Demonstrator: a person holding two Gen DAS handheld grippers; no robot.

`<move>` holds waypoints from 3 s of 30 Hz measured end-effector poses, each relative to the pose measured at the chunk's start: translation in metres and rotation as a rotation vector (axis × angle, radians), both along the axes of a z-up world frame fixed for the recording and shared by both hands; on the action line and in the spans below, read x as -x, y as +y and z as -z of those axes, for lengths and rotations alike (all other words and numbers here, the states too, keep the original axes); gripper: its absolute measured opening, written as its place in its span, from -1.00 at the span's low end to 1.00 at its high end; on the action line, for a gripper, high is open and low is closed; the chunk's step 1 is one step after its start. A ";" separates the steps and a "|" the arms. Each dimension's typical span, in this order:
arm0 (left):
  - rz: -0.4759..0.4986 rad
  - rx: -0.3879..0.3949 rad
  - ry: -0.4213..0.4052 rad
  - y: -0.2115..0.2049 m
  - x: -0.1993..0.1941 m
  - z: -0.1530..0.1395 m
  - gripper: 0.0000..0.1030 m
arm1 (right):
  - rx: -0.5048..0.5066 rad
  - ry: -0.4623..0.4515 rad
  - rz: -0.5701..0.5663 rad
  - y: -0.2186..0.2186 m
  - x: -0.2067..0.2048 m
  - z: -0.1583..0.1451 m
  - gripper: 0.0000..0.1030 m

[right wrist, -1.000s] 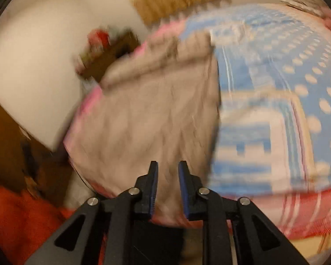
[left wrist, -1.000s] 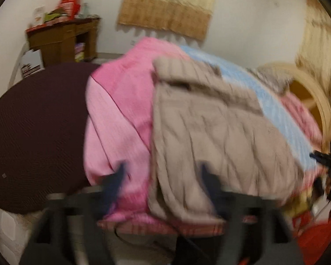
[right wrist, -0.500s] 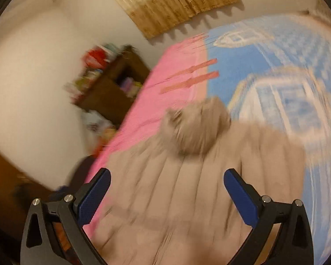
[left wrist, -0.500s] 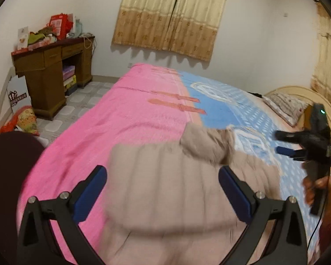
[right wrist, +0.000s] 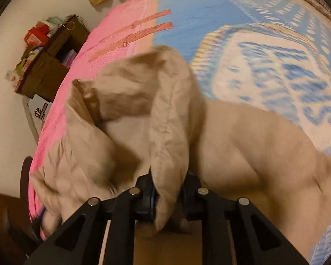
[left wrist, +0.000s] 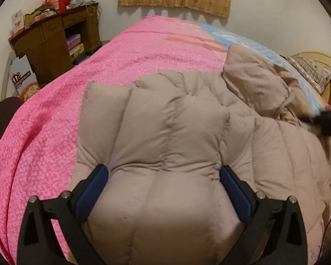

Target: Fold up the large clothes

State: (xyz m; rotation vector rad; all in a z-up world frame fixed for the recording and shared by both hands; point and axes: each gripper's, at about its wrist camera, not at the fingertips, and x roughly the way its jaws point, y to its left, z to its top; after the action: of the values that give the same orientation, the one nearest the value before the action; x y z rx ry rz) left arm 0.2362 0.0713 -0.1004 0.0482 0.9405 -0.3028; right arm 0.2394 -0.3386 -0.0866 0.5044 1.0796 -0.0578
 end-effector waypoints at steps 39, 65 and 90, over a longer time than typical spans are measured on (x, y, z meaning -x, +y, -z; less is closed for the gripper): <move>-0.100 0.210 0.064 -0.038 -0.009 0.010 -0.68 | -0.196 -0.325 -0.005 -0.023 0.090 0.042 -0.69; 0.002 0.264 -0.136 -0.069 0.029 -0.123 0.04 | -0.012 -0.321 -0.183 0.033 0.032 0.044 -0.73; -0.205 -0.140 -0.075 -0.126 -0.047 0.025 0.98 | -0.213 -0.282 -0.038 -0.031 0.059 0.051 -1.00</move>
State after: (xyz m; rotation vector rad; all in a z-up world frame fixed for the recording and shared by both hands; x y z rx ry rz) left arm 0.2836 -0.0544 -0.1250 0.0905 0.8830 -0.0452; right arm 0.1801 -0.3692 -0.1378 0.6620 0.8222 0.1594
